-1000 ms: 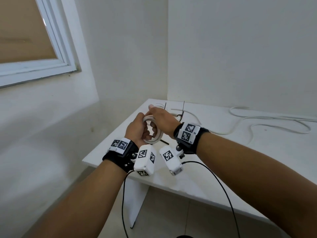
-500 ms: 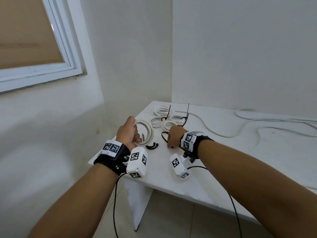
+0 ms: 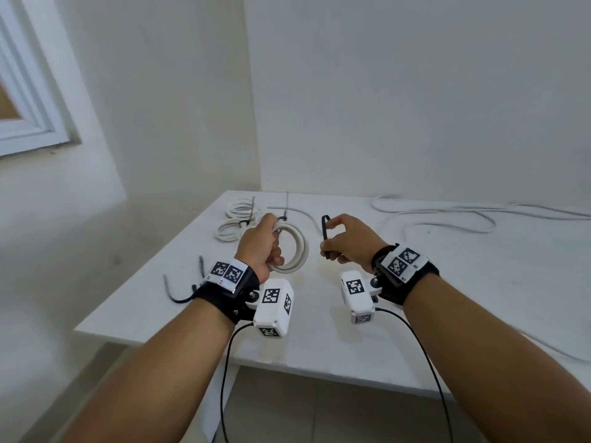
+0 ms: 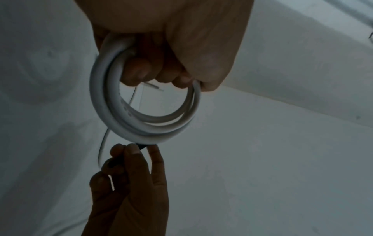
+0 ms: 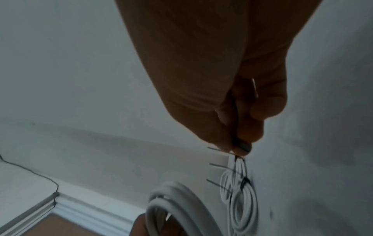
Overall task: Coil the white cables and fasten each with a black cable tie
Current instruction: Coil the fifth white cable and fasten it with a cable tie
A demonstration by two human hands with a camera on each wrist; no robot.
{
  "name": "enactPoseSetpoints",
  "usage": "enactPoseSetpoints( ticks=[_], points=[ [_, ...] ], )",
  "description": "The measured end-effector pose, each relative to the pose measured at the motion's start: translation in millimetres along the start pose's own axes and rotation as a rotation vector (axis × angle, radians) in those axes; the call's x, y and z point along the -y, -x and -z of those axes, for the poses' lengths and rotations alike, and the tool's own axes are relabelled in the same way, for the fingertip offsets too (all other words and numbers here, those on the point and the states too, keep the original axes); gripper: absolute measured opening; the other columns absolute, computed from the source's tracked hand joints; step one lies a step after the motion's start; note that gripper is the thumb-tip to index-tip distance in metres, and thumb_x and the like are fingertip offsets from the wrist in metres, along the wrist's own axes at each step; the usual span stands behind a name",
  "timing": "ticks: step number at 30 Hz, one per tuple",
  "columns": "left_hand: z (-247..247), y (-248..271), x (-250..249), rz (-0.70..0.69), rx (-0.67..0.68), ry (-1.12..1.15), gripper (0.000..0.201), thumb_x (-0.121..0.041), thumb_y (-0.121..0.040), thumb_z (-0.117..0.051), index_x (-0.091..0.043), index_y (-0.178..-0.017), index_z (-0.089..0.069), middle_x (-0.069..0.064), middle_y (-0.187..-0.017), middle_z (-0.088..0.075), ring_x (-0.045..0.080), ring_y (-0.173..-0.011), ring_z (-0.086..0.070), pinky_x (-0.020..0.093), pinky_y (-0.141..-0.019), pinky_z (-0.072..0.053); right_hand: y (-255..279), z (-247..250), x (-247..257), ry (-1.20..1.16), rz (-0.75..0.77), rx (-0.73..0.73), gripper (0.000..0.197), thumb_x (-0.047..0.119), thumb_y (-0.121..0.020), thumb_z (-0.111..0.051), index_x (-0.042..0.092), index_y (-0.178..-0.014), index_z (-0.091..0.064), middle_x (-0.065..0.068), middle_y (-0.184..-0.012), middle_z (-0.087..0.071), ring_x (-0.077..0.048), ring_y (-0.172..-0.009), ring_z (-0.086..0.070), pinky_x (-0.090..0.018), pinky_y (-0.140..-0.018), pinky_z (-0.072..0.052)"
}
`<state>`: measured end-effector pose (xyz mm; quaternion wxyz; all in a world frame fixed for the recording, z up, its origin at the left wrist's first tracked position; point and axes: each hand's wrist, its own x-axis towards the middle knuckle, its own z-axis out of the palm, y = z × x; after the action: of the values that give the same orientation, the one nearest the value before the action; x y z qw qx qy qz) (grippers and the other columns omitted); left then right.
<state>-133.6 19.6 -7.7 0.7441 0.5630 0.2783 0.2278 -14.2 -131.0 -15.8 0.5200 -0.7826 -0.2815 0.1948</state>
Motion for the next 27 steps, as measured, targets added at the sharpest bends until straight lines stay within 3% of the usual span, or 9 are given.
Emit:
enactPoseSetpoints(
  ticks=[2,4,9,12,16,20,22,24,27],
  points=[
    [-24.1,1.4,7.1,0.015,0.049,-0.018,0.035,-0.023,-0.089,-0.048,-0.022,-0.056,-0.035,-0.005,-0.048,-0.021,0.013,-0.04,-0.015,0.022,-0.042,-0.021,8.2,20.7,-9.2,0.012,0.024,-0.007,0.044,0.007,-0.085,-0.069,0.02,-0.122,-0.047,-0.013,-0.085,-0.076,-0.016,-0.064,-0.064,-0.026,-0.059,-0.047],
    [-46.0,2.9,13.8,0.022,0.084,-0.041,0.036,-0.022,-0.087,-0.048,-0.021,-0.054,-0.033,-0.005,-0.047,-0.021,0.013,-0.039,-0.016,0.022,-0.043,-0.022,13.6,38.2,-17.0,0.004,0.036,-0.028,0.042,0.007,-0.086,-0.069,0.016,-0.123,-0.05,-0.012,-0.084,-0.077,-0.015,-0.065,-0.065,-0.026,-0.059,-0.046],
    [-92.8,6.4,27.9,0.038,0.157,-0.116,0.036,-0.023,-0.085,-0.048,-0.019,-0.052,-0.033,-0.003,-0.048,-0.021,0.016,-0.041,-0.017,0.022,-0.041,-0.025,15.3,66.0,-35.9,-0.04,-0.016,-0.127,0.016,0.003,-0.087,-0.06,0.004,-0.099,-0.07,0.003,-0.066,-0.071,-0.014,-0.062,-0.058,-0.026,-0.059,-0.044],
    [-113.8,5.9,32.1,0.049,0.195,-0.128,0.037,-0.023,-0.085,-0.048,-0.02,-0.051,-0.034,-0.002,-0.049,-0.022,0.016,-0.045,-0.016,0.022,-0.041,-0.025,13.3,75.4,-45.8,-0.021,-0.03,-0.15,0.014,0.006,-0.088,-0.058,0.005,-0.092,-0.072,-0.003,-0.068,-0.065,-0.013,-0.06,-0.056,-0.024,-0.057,-0.043],
    [-133.2,-0.3,34.7,0.076,0.219,-0.108,0.04,-0.025,-0.085,-0.049,-0.02,-0.049,-0.034,-0.003,-0.049,-0.021,0.016,-0.046,-0.014,0.022,-0.041,-0.024,8.1,84.3,-52.1,-0.17,-0.016,-0.174,0.02,0.005,-0.091,-0.054,0.001,-0.078,-0.069,-0.001,-0.058,-0.053,-0.014,-0.053,-0.043,-0.026,-0.053,-0.038],
    [-144.6,-8.4,39.2,0.098,0.229,-0.087,0.038,-0.024,-0.085,-0.05,-0.02,-0.051,-0.034,-0.003,-0.049,-0.02,0.016,-0.045,-0.014,0.022,-0.04,-0.023,3.8,87.1,-60.0,-0.283,-0.033,-0.232,0.045,0.018,-0.098,-0.051,0.018,-0.054,-0.059,0.006,-0.05,-0.045,-0.016,-0.054,-0.035,-0.027,-0.054,-0.033],
    [-147.2,-11.8,44.9,0.103,0.244,-0.099,0.038,-0.024,-0.086,-0.05,-0.019,-0.051,-0.034,-0.002,-0.049,-0.021,0.016,-0.045,-0.015,0.022,-0.041,-0.023,2.0,87.0,-65.4,-0.228,-0.033,-0.233,0.039,0.016,-0.095,-0.054,0.022,-0.06,-0.068,0.001,-0.061,-0.053,-0.019,-0.063,-0.043,-0.03,-0.059,-0.038],
    [-148.8,-14.8,51.9,0.093,0.268,-0.139,0.041,-0.025,-0.087,-0.05,-0.02,-0.05,-0.034,-0.002,-0.049,-0.021,0.016,-0.045,-0.016,0.023,-0.042,-0.024,2.1,87.6,-68.3,-0.177,-0.044,-0.196,0.028,0.014,-0.096,-0.055,0.021,-0.078,-0.075,0.0,-0.068,-0.063,-0.014,-0.063,-0.053,-0.028,-0.061,-0.043],
    [-149.2,-17.7,57.7,0.064,0.291,-0.191,0.044,-0.027,-0.092,-0.048,-0.019,-0.051,-0.036,-0.004,-0.047,-0.023,0.015,-0.044,-0.019,0.022,-0.041,-0.025,4.7,92.6,-66.3,-0.149,-0.043,-0.101,0.022,0.013,-0.097,-0.057,0.014,-0.086,-0.076,0.004,-0.068,-0.067,-0.005,-0.049,-0.051,-0.016,-0.049,-0.043]
  ],
)
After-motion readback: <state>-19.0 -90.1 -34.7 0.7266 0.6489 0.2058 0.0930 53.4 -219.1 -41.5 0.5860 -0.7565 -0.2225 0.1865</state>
